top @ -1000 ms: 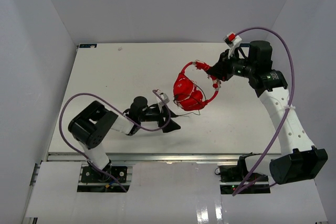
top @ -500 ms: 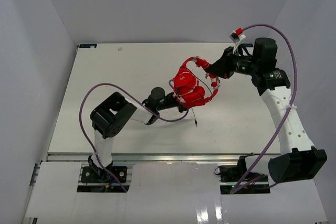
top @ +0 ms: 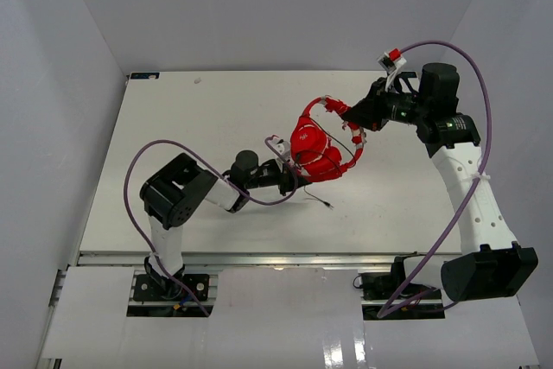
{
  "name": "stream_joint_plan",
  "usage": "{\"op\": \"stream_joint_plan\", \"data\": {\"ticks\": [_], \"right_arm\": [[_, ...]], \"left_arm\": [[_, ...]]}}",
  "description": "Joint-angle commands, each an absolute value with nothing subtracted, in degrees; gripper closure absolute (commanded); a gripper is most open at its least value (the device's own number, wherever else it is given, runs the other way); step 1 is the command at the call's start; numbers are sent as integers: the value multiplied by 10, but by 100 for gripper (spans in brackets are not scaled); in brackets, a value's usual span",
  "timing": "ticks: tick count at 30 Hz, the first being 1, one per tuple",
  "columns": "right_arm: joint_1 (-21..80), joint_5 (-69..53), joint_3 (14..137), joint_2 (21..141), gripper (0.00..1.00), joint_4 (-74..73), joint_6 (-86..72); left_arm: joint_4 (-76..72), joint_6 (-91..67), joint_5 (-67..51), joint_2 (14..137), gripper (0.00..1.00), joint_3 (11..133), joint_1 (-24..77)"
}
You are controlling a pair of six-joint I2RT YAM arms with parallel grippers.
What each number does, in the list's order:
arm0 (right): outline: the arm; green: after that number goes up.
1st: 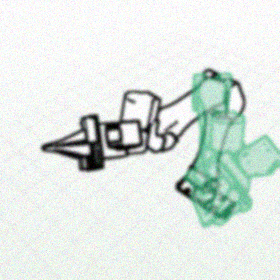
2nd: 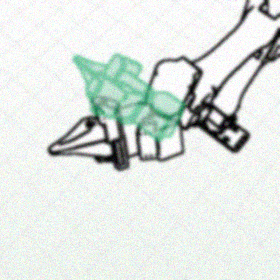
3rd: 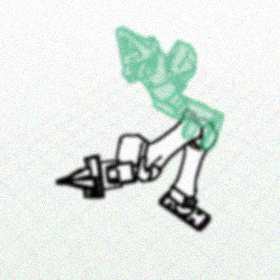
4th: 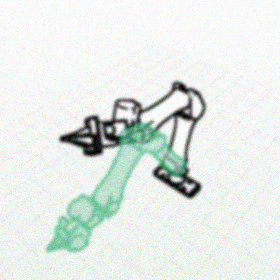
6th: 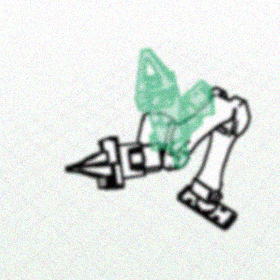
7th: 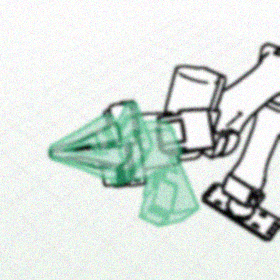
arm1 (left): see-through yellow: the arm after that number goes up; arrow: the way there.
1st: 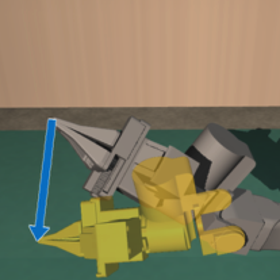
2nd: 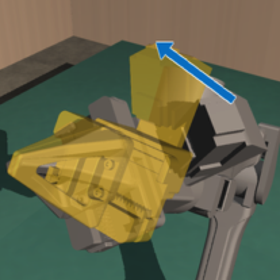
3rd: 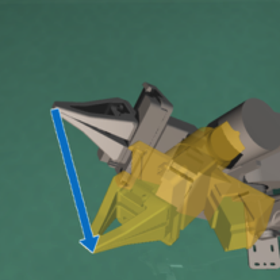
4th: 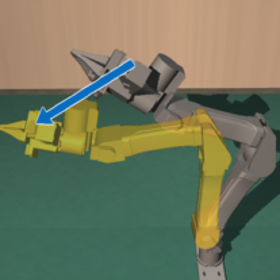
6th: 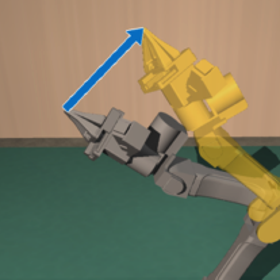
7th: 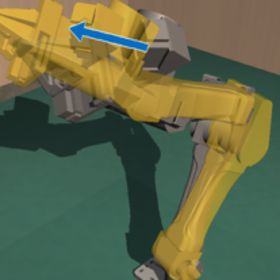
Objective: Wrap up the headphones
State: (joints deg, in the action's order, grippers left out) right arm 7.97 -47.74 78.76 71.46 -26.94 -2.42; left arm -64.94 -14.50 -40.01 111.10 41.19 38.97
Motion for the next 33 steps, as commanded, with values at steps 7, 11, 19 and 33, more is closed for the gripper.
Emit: {"op": "stream_joint_plan", "data": {"ticks": [7,11,19,33], "right_arm": [[97,-232,679,598,92,-270,252],[132,-111,612,577,92,-205,291],[248,213,494,598,92,-36,240],[289,370,515,701,92,109,125]], "left_arm": [[-357,-66,-582,914,100,455,243],[-132,-18,-571,913,100,600,236],[26,-182,-671,993,100,809,265],[73,-411,-703,1097,100,875,323]]}}
